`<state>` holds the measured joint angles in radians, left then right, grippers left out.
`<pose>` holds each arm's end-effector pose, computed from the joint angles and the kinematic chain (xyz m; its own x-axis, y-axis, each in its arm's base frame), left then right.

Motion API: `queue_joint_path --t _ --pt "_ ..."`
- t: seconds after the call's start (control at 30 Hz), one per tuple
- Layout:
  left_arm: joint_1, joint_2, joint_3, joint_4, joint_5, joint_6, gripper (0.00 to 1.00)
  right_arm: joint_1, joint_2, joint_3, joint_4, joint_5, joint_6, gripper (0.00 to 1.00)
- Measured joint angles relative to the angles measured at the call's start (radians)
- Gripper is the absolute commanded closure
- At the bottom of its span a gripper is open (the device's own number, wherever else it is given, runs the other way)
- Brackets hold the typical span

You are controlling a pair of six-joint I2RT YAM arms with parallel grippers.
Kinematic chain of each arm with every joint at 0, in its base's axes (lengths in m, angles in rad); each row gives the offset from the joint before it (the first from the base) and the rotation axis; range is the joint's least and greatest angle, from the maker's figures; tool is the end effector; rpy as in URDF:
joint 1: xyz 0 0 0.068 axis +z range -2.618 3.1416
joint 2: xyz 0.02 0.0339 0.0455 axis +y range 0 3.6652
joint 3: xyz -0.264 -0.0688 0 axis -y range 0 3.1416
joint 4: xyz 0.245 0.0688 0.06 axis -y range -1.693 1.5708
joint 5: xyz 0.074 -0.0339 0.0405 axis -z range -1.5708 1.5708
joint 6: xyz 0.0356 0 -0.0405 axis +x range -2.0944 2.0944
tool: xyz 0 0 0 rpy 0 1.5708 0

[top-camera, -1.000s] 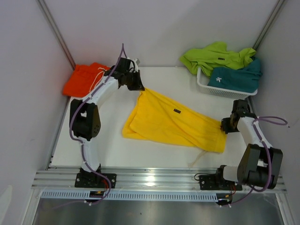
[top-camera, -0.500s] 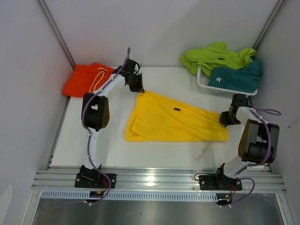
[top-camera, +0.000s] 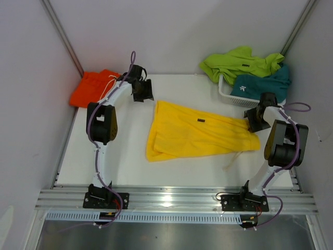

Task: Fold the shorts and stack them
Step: Fold the shorts

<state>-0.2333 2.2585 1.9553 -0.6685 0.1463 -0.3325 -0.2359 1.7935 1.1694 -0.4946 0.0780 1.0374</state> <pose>0.4861 -0.1209 0.2114 -0.8602 -0.1275 -0.4937 0.0295 0.9542 -0.2979 0.3494 -0.0868 0.1780 -0.2156 0.9347 -0.2825 0.8884 0.3078 0.3405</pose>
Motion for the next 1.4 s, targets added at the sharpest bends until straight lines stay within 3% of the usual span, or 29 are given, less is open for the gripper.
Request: queue_joint_path --t 0.03,0.07,0.33,0.63,0.93,1.2,1.4 --pt "0.0 -0.005 -0.007 0.003 -0.008 0.0 0.36 0.0 0.0 0.008 -0.001 -0.001 -0.026 0.23" --pt "0.0 -0.013 -0.019 0.006 -0.013 -0.001 0.36 0.0 -0.001 0.016 -0.002 -0.002 -0.054 0.13" --pt "-0.022 -0.182 -0.159 0.055 -0.02 -0.008 0.35 -0.026 -0.084 0.018 -0.011 -0.053 -0.287 0.1" --pt "-0.183 -0.423 -0.416 0.19 -0.009 -0.035 0.33 -0.071 -0.372 -0.096 0.003 -0.123 -0.5 0.07" --pt "-0.34 -0.428 -0.437 0.278 0.081 -0.07 0.33 -0.165 -0.451 -0.293 0.074 -0.244 -0.613 0.05" --pt "-0.365 -0.367 -0.456 0.391 0.165 -0.123 0.34 -0.282 -0.463 -0.452 0.216 -0.407 -0.635 0.07" --pt "-0.355 -0.291 -0.49 0.444 0.188 -0.158 0.34 -0.254 -0.433 -0.485 0.261 -0.425 -0.641 0.19"
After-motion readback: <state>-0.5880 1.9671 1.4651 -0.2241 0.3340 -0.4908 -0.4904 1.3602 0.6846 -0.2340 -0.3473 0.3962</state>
